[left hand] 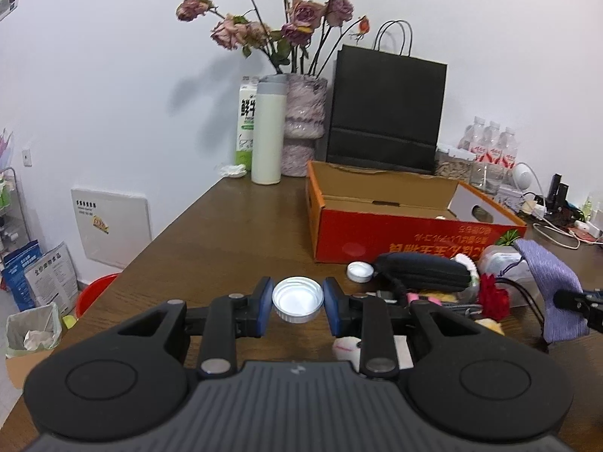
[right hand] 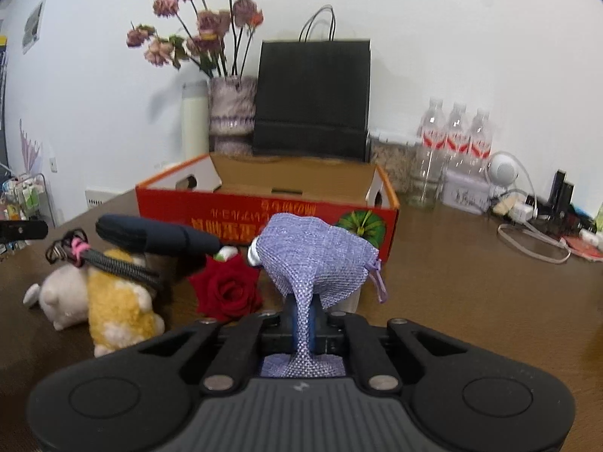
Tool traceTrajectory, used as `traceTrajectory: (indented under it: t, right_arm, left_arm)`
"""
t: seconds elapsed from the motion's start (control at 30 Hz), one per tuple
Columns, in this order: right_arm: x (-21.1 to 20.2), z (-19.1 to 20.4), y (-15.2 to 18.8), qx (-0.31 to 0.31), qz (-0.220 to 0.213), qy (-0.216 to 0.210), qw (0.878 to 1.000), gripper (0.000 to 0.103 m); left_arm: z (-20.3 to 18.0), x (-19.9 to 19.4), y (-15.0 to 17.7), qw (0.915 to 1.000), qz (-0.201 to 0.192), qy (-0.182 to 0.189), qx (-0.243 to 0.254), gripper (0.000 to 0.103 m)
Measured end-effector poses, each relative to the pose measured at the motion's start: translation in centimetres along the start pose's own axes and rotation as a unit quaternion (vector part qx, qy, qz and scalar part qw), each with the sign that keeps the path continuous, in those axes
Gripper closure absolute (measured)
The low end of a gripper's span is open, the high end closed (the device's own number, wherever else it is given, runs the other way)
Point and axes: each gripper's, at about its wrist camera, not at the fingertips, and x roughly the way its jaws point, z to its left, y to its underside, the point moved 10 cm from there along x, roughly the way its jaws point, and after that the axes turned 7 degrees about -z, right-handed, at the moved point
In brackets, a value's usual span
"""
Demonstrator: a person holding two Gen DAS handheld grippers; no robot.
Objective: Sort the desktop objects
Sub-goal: 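Lower bag and cap into the cardboard box and open both tools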
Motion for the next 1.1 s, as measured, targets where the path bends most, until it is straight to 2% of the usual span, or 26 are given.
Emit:
traceTrajectory:
  t: [0.37,0.53,0.63,0.83,1.0,1.1]
  right_arm:
    - [-0.6,-1.0,-4.6,-0.007,-0.059,0.005,0.998,0.099]
    - [1.1,-1.0,-7.6,-0.020,-0.086,-0.006,0.996,0.099]
    - [2.9,-0.9,-9.5,-0.028,-0.090,-0.011,0.996,0.099]
    - [7.4,-1.3,-13.5,-0.019,-0.111,-0.011,0.994,0.099]
    - [11.7,-2.2,-15.4,0.007,-0.109,-0.009,0.994,0.099]
    - [14.4,-2.8,-15.5,0.024,-0.097,-0.011,0.995,0.099]
  left_arm:
    - [-2.7,-0.3,-4.2,0.9982,-0.048,0.032,0.015,0.074]
    - [-5.0,0.8,-6.9,0.9955,-0.059,0.074,0.007,0.074]
    - [-6.5,2.0,-9.1,0.9935,-0.076,0.083,0.020,0.074]
    - [-9.5,6.0,-13.4,0.9901,-0.096,0.099,0.025,0.074]
    - [-11.2,11.3,-15.4,0.9909,-0.082,0.107,0.006,0.074]
    - [-11.7,14.3,-15.6,0.9924,-0.076,0.097,-0.003,0.074]
